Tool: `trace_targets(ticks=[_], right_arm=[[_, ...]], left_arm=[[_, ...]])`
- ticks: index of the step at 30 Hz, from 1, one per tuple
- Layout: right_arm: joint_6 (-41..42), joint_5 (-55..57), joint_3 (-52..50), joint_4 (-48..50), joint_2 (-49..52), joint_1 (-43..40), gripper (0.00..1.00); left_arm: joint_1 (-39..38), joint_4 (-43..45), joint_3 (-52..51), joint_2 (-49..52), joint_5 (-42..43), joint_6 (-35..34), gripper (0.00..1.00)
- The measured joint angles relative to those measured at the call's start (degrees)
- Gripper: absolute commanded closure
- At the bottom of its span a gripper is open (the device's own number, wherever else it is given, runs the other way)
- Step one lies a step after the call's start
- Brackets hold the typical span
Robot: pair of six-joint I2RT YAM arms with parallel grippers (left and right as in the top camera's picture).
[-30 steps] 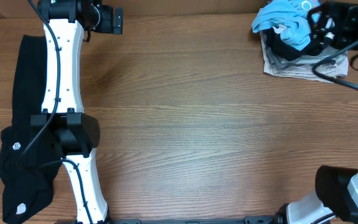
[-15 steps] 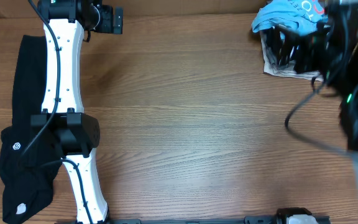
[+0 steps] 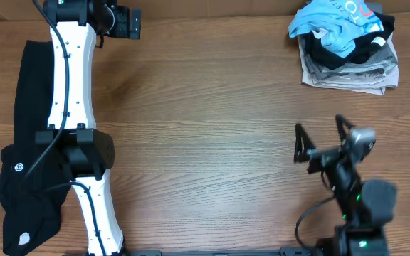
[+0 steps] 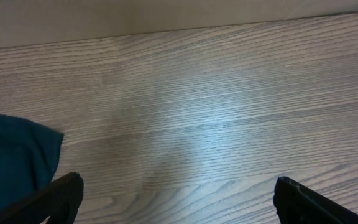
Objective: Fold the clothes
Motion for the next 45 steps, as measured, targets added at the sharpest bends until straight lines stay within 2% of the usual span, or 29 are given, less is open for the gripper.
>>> trace_targets(ticks=[7,13,18,21,45], right_arm=[[5.57,3.91,-13.14,2.43,-11.39,0.28,0.0],[6.78,7.3,-13.99,-1.64,-15.3,0.63,0.0],[7.17,8.5,-13.99,-9.53,-19.39,0.66,0.0],[7.23,8.94,-13.99,-9.84,-21.99,0.66,0.0],[7.28,9.66,-13.99,-10.03,-22.23,0.66,0.0]], left_arm=[[0.0,0.02,0.0,0.0,0.0,0.0,0.0],[0.0,0.02,0.0,0.0,-0.02,0.0,0.0],[0.0,0.0,0.0,0.0,-0.02,0.0,0.0],[0.0,0.02,0.0,0.0,-0.02,0.0,0.0],[0.0,0.0,0.0,0.02,-0.02,0.0,0.0]])
